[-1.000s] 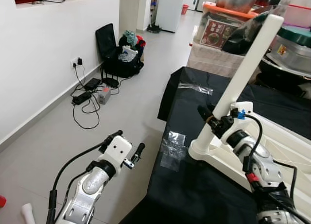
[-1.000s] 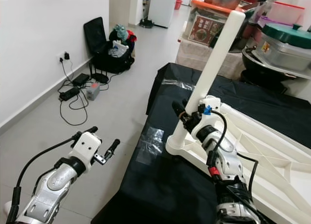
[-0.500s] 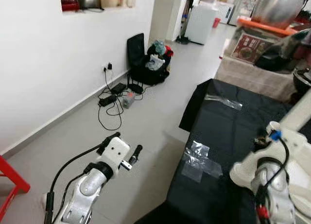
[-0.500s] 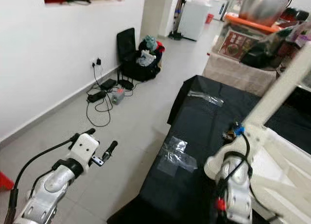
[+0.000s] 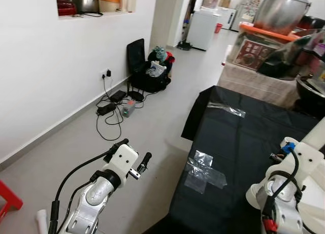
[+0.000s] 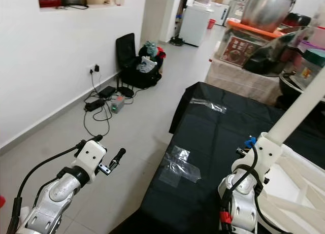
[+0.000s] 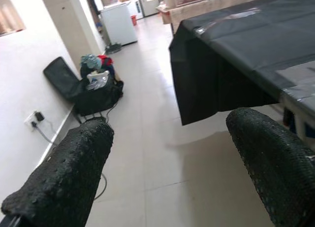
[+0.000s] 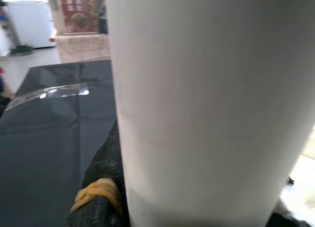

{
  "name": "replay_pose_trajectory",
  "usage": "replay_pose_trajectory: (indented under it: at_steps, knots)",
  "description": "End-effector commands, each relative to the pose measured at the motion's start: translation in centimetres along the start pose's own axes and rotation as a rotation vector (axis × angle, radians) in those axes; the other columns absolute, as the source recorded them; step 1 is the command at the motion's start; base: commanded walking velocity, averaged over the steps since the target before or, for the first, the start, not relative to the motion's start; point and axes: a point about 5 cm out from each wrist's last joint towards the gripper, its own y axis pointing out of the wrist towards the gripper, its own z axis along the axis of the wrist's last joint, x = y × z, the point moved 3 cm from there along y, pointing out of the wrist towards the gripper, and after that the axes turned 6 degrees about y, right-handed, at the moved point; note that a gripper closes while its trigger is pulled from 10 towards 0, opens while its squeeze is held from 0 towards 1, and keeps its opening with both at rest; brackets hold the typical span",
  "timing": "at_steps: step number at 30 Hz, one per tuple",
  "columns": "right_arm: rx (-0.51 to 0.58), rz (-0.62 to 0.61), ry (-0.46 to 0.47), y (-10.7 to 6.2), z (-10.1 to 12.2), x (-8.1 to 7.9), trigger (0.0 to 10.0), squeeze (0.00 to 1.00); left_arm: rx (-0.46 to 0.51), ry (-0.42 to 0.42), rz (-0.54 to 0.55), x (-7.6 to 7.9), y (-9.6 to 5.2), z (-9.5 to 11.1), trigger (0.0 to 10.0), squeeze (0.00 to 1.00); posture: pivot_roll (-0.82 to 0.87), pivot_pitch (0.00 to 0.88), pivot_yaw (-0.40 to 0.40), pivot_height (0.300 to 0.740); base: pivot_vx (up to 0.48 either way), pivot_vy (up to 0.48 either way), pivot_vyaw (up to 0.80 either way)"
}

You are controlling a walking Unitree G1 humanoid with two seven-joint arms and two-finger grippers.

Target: Building children table

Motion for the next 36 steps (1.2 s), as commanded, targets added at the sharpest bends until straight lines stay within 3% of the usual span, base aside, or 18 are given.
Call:
replay_pose_trajectory:
  at_steps: [1,2,3,6,7,10,12,14,19,20,21,24,28,32,33,36]
  knots:
    - [-0.136,-0.032,-0.065,0.0,-3.0,1.7,10.0,0.24,-0.009,0.001,-0.01,0.4,0.0,-0.2,10.0,0.0,0.03,0.0,-0.136,0.74,0.0,0.0,0.0]
    - [-0.136,-0.032,-0.065,0.0,-3.0,1.7,10.0,0.24,-0.009,0.001,-0.01,0.4,0.0,-0.2,10.0,0.0,0.03,0.0,-0.136,0.74,0.0,0.0,0.0]
    - [-0.121,0.01,-0.045,0.1,-2.4,1.1,10.0,1.0,-0.01,0.001,-0.008,0.3,0.0,-0.2,10.0,0.0,0.03,0.0,-0.136,0.74,0.0,0.0,0.0]
    - [-0.111,0.033,-0.03,0.2,-2.1,0.7,10.0,1.0,-0.011,0.001,-0.007,0.3,0.0,-0.2,10.0,0.0,0.03,0.0,-0.136,0.74,0.0,0.0,0.0]
    - [-0.078,0.151,0.034,-0.1,-1.1,-1.0,10.0,1.0,-0.011,-0.001,-0.006,0.3,0.0,-0.2,10.0,0.0,0.03,0.0,-0.137,0.74,0.0,0.0,0.0]
    - [-0.055,0.235,0.076,-0.3,-0.4,-2.2,10.0,1.0,-0.011,-0.001,-0.006,0.3,0.0,-0.2,10.0,0.0,0.03,0.0,-0.137,0.74,0.0,0.0,0.0]
    - [-0.023,0.467,0.15,-1.6,0.7,-4.9,10.0,1.0,-0.01,-0.004,-0.007,0.3,0.0,-0.2,10.0,0.0,0.02,0.0,-0.133,0.74,0.0,0.0,0.0]
    - [-0.044,0.62,0.158,-2.7,0.7,-6.4,10.0,1.0,-0.008,-0.004,-0.008,0.4,0.1,-0.2,10.0,0.0,0.03,0.0,-0.132,0.74,0.0,0.0,0.0]
    - [-0.059,0.771,0.117,-3.7,0.7,-7.5,10.0,1.0,-0.007,-0.004,-0.009,0.4,0.1,-0.2,10.0,0.0,0.03,0.0,-0.132,0.74,0.0,0.0,0.0]
    - [-0.052,0.855,0.091,-3.9,1.1,-7.8,10.0,0.0,-0.005,-0.004,-0.01,0.4,0.1,-0.2,10.0,0.0,0.03,0.0,-0.132,0.74,0.0,0.0,0.0]
    - [-0.052,0.855,0.091,-3.9,1.1,-7.8,10.0,0.0,-0.005,-0.004,-0.01,0.4,0.1,-0.2,10.0,0.0,0.03,0.0,-0.132,0.74,0.0,0.0,0.0]
    - [-0.058,1.075,0.032,-4.2,1.8,-7.8,10.0,0.0,-0.002,-0.002,-0.011,0.4,0.2,-0.1,10.0,0.0,0.04,0.0,-0.142,0.74,0.0,0.0,0.0]
    - [-0.068,1.157,0.019,-4.3,2.1,-7.7,10.0,0.0,-0.001,-0.001,-0.006,0.3,0.3,-0.1,10.0,0.0,0.04,0.0,-0.142,0.74,0.0,0.0,0.0]
    - [-0.063,1.293,0.0,-5.4,2.4,-8.7,9.9,0.0,-0.002,0.002,0.001,0.1,0.2,-0.1,10.0,0.0,0.06,0.0,-0.151,0.74,0.0,0.0,0.0]
    - [-0.068,1.334,0.009,-6.0,2.3,-9.0,0.0,0.0,-0.002,0.004,0.003,0.0,0.2,-0.1,10.0,0.0,0.06,0.0,-0.153,0.74,0.0,0.0,0.0]
    - [-0.068,1.351,0.024,-6.3,2.2,-9.3,0.0,0.0,-0.002,0.007,0.006,-0.1,0.1,-0.1,10.0,0.0,0.07,0.0,-0.154,0.74,0.0,0.0,0.0]
